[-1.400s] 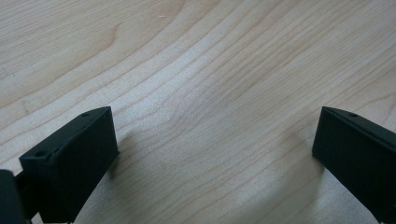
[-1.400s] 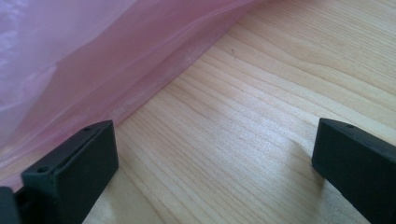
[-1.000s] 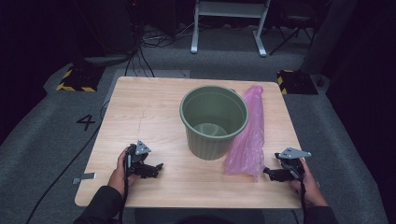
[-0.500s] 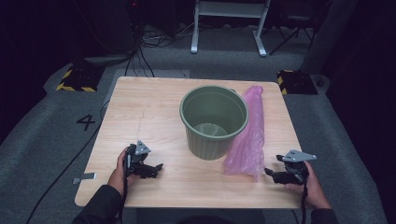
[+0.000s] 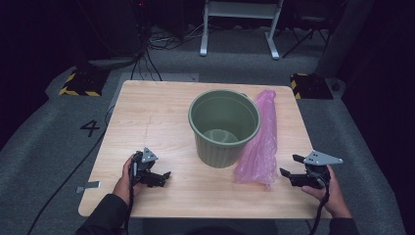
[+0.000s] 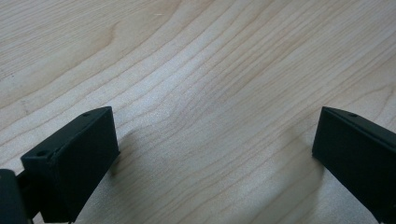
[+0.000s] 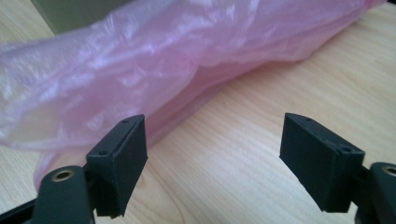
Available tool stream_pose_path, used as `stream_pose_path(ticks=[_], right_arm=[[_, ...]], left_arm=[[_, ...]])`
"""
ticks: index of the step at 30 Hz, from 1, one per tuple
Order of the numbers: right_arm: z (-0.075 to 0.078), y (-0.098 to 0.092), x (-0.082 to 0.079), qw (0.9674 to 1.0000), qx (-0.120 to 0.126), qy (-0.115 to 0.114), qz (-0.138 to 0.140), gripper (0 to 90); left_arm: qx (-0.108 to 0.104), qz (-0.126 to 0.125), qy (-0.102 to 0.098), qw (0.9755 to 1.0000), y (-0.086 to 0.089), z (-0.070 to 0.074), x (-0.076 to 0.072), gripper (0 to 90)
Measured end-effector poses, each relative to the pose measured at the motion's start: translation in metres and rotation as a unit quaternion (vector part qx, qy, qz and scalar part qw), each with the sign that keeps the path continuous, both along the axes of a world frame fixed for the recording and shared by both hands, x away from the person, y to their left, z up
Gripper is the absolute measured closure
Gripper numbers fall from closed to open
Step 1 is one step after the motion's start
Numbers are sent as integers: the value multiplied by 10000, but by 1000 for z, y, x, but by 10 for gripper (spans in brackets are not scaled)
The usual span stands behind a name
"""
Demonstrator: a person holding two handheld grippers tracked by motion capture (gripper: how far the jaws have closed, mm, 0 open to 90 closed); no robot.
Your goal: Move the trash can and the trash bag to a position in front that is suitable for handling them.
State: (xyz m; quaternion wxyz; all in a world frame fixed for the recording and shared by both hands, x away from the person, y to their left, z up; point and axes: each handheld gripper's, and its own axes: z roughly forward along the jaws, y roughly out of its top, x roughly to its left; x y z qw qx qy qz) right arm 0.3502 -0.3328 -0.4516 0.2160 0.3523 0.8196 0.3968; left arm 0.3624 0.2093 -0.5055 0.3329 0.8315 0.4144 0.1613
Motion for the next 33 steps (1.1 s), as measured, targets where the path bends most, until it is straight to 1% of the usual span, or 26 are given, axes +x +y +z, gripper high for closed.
stream_pose_path(ticks=[3,8,10,15,17,23,26,30,33], right_arm=[[8,4,2,9999,53,-76,78,229],[17,13,7,9997,-24,-163,162,227],[21,17,9,9996,29,-193,221,227],[30,27,13,9990,34,-285,352,227],[32,33,16,9986,-2,-307,426,227],[33,45,23,9981,-59,-309,535,223],[32,51,29,9980,-11,-243,582,210],[29,61,34,9978,-47,-171,645,204],[27,73,39,9972,-68,-153,724,208]], left_arm=[[9,11,1,10000,0,0,0,2],[5,18,4,10000,0,0,0,2],[4,18,3,10000,0,0,0,2],[5,17,2,10000,0,0,0,2],[6,19,2,10000,0,0,0,2],[7,18,5,10000,0,0,-1,2],[12,14,13,10000,0,0,-1,2],[6,19,1,10000,0,0,-1,2],[4,20,2,10000,0,0,-1,2]])
